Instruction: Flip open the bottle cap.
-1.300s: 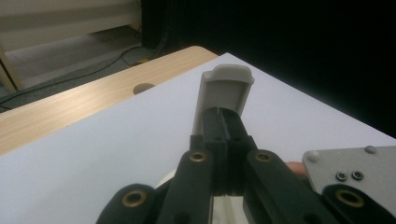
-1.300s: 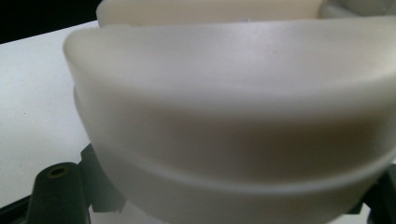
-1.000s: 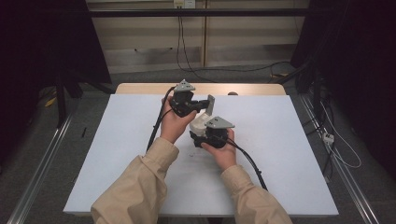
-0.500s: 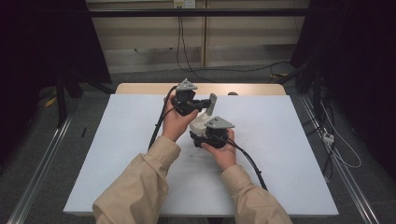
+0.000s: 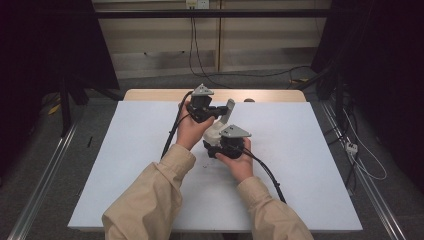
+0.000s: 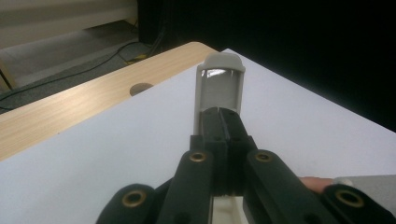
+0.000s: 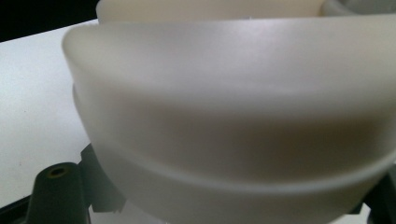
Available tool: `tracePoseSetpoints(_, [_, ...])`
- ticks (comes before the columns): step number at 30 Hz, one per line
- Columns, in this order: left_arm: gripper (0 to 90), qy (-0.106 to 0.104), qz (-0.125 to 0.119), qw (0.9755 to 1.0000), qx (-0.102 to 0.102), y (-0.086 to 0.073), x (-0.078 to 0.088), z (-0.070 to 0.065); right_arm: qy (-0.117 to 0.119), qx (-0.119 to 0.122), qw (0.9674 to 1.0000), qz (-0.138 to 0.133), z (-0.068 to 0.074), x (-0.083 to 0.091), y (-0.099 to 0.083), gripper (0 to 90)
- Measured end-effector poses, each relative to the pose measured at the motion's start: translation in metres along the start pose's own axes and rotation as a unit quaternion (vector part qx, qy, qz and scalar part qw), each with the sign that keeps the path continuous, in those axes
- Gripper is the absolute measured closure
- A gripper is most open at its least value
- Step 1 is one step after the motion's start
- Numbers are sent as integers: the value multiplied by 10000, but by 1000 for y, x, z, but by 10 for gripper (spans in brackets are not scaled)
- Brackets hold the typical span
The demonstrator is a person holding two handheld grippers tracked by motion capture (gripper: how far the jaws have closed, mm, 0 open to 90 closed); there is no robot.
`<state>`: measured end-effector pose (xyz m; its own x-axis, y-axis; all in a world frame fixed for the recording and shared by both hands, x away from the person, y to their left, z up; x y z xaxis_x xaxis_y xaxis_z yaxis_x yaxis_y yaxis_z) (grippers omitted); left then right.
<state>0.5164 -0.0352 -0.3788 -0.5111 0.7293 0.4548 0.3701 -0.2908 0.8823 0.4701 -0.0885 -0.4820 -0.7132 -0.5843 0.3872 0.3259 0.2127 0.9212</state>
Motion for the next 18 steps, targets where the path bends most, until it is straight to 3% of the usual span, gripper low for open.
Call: tracePoseSetpoints(18, [900,-19,64,10000,-28,0,-8,2,9,-5,10000,9,0,0,0,188])
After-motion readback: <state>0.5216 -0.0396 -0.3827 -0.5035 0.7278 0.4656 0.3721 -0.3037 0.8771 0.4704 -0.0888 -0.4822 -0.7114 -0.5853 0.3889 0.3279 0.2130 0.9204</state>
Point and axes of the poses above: each handheld gripper's, and its own axes: x roughly backward along the jaws, y roughly out of its top, z roughly to its left, the point moved 6 cm from there along -x, roughly forward along the jaws, and after that the axes turned 6 degrees about y, right-handed, at the moved point
